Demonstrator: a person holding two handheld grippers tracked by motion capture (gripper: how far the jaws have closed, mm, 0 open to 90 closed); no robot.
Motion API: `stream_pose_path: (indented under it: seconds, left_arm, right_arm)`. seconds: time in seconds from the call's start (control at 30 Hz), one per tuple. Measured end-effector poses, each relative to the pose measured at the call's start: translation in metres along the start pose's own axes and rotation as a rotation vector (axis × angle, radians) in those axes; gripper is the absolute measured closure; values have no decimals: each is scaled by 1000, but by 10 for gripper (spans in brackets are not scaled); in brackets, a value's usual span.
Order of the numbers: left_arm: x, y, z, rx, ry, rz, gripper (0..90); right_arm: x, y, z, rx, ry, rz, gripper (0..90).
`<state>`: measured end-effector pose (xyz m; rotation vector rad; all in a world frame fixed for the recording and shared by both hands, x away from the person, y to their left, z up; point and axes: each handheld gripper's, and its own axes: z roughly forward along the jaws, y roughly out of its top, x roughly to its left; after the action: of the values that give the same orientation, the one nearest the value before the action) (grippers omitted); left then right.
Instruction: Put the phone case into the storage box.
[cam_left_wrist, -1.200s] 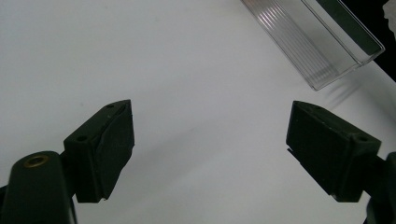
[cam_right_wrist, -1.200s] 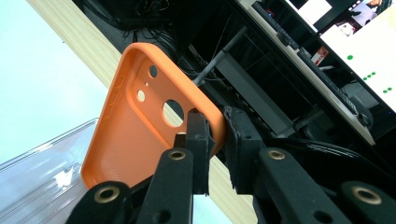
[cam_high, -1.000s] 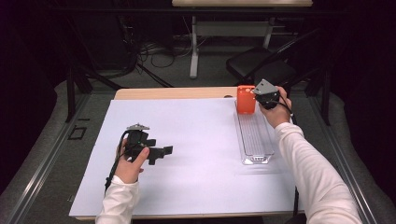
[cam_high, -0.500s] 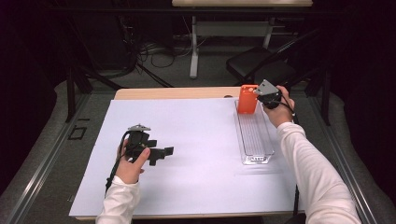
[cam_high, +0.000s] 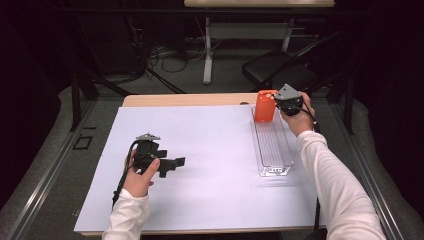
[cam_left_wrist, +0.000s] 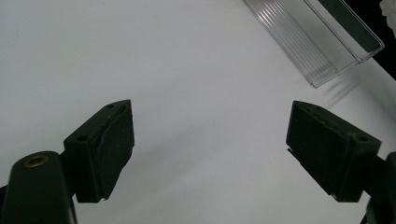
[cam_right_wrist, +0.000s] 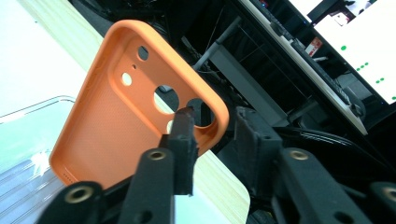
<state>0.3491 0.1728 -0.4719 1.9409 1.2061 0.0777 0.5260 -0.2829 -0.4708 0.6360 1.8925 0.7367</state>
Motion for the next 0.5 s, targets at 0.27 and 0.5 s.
stream_pose_path:
  seconds: [0.27, 0.5]
  left_arm:
    - [0, 0, 0, 1, 1, -3, 159]
    - [1, 0, -2, -6, 1, -7, 159]
  right_arm:
    - [-1, 2, -3, -4, -4, 40, 558]
    - [-1, 5, -5, 33, 7, 114, 432]
